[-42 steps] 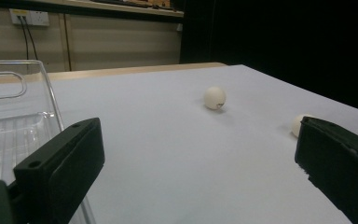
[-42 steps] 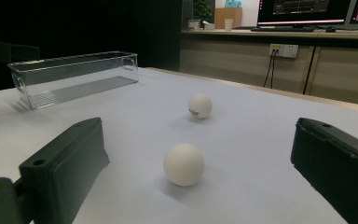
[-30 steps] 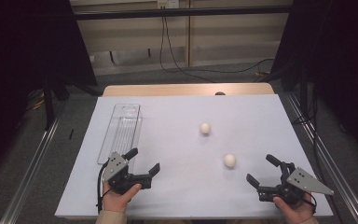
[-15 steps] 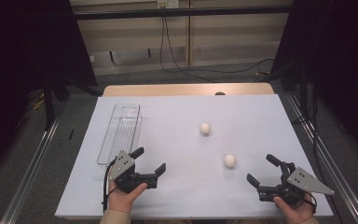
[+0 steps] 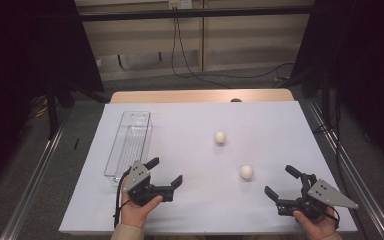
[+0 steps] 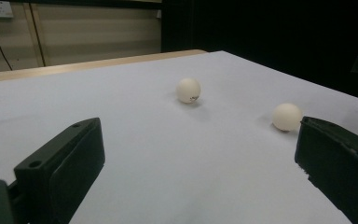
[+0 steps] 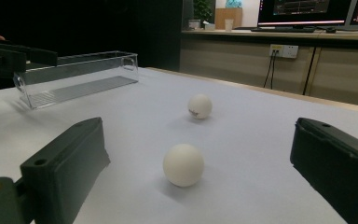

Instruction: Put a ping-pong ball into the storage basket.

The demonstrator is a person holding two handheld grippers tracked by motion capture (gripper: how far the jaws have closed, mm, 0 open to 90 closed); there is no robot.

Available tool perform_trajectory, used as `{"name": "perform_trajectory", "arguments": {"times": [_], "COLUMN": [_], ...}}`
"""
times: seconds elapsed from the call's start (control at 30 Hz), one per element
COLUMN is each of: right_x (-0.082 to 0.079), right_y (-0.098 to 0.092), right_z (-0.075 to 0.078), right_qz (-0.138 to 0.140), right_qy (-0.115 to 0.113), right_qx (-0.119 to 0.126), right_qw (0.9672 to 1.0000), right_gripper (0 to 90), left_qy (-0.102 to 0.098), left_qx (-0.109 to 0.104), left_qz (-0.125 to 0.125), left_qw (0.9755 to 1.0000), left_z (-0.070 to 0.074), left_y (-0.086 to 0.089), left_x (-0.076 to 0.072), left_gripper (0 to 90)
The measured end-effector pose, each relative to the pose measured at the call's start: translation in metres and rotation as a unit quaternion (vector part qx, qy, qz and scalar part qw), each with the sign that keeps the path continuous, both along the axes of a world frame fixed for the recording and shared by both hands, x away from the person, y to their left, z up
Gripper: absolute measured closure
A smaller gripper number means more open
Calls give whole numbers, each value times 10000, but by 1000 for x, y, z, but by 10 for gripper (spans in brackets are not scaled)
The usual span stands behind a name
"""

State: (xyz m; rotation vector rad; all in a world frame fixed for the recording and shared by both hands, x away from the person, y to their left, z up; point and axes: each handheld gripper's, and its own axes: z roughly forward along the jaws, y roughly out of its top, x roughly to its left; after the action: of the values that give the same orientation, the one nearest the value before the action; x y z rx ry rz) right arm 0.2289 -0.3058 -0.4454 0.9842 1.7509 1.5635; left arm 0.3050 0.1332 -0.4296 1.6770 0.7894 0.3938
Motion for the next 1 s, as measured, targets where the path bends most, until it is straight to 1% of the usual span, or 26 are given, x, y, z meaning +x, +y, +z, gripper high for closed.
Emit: {"name": "perform_trajectory", "arguments": {"times": [0.57, 0.6, 0.77, 0.8, 0.97, 1.0], "right_x": [0, 0, 0, 0, 0, 0], "right_y": [0, 0, 0, 0, 0, 0], "right_z": [0, 0, 0, 0, 1, 1], "right_qz": [4, 3, 4, 0, 5, 9], "right_qy": [3, 10, 4, 6, 4, 1], "right_qx": [4, 3, 0, 3, 5, 2], "right_qw": [10000, 10000, 10000, 10000, 10000, 10000], "right_gripper": [30, 30, 30, 30, 31, 31], "left_qy": [19, 51, 57, 37, 69, 81], "left_qx": [106, 104, 80, 115, 153, 103], "left_qz": [-153, -164, -173, -206, -235, -231], "left_qw": [9998, 9998, 9998, 9997, 9996, 9996], "left_z": [-2, -2, -2, -2, -3, -3], "left_y": [-13, -15, -18, -18, -22, -24], "left_x": [2, 2, 4, 4, 6, 6], "left_gripper": [16, 16, 16, 16, 17, 17]}}
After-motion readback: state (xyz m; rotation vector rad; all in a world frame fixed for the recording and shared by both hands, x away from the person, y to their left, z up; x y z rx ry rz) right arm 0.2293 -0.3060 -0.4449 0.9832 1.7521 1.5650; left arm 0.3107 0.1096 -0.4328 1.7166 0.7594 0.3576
